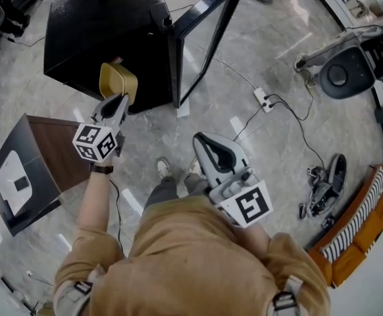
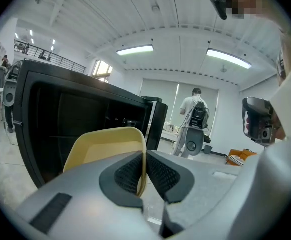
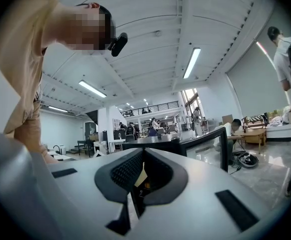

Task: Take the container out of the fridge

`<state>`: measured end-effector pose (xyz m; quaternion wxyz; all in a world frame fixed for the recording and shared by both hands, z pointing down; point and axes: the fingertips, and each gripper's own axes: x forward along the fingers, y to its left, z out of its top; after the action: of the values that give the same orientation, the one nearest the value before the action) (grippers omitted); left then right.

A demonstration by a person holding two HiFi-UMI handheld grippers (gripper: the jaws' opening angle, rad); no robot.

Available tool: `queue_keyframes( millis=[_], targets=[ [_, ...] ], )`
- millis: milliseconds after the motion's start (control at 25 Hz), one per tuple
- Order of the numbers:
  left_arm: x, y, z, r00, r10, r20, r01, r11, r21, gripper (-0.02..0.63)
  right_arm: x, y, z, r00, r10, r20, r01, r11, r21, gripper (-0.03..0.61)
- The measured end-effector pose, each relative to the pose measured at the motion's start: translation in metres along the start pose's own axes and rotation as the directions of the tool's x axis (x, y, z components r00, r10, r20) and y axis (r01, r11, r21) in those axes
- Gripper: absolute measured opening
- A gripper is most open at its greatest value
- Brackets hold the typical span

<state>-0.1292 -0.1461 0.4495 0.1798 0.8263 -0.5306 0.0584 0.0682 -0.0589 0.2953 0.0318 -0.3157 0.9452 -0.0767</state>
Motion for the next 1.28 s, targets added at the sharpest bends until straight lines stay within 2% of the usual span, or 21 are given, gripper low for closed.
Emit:
queue_keyframes(
  millis=[960,1280],
  targets=[
    [-0.054,-0.043,0.035,0.995,0.025,0.098,-0.021,0.999,-0.042,0.023,-0.004,0.011,0.041,0.993,0.082,0.082,-0.077,0.995,-0.061,0.005],
    [-0.069,-0.057,0.057,0.989,0.020,0.144,-0.018,1.000,-0.017,0.023,-0.011,0.005,0.034,0.995,0.083,0.052,-0.079,0.994,-0.076,0.005]
  ],
)
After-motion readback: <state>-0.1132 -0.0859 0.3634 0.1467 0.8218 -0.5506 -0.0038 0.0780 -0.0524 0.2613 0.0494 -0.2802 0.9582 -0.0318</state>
